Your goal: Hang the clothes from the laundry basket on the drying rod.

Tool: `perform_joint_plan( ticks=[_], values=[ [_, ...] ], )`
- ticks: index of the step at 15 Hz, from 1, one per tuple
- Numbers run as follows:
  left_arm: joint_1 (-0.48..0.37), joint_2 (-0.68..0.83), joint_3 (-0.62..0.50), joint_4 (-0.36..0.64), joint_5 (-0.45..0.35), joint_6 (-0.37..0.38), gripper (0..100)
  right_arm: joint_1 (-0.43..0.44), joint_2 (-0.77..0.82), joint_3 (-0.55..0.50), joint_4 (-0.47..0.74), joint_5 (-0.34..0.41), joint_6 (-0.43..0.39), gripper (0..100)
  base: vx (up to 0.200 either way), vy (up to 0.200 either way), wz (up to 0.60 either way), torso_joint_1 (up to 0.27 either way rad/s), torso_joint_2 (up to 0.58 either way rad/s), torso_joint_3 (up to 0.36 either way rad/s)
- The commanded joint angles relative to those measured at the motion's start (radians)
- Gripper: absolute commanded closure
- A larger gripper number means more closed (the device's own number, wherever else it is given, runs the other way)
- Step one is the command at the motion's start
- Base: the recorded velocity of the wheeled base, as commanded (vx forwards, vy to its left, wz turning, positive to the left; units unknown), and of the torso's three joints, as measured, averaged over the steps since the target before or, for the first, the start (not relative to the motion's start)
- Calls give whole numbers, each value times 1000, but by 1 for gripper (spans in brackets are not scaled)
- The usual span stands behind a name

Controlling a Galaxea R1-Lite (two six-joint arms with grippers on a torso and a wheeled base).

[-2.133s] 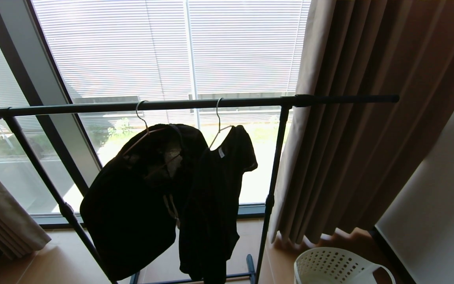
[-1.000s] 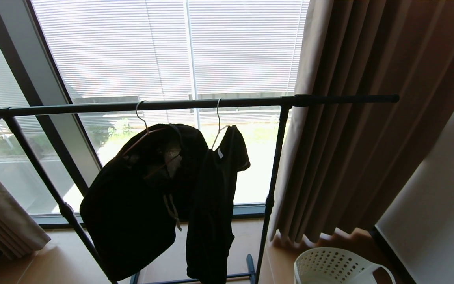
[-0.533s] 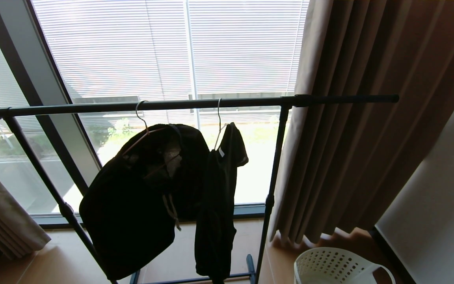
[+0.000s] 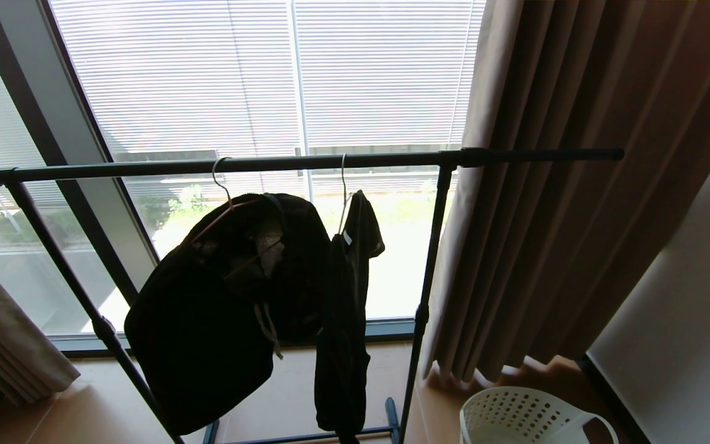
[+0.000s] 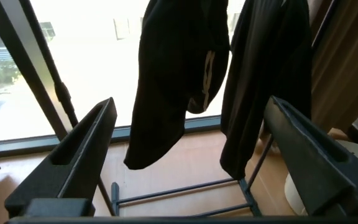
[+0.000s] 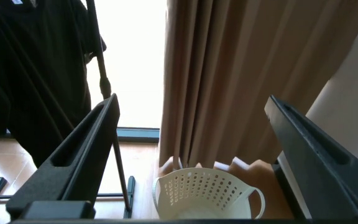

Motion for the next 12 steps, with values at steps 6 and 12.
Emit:
perform_joint_plan(
  ticks=[6, 12],
  values=[
    [6, -1, -3, 7, 18, 68, 0, 0, -1, 0, -1, -3, -3, 0, 0, 0, 0, 0, 0, 0],
    [0, -4, -12, 30, -76, 2, 0, 0, -1, 0, 1, 0, -7, 0, 0, 0, 0, 0, 0, 0]
  ],
)
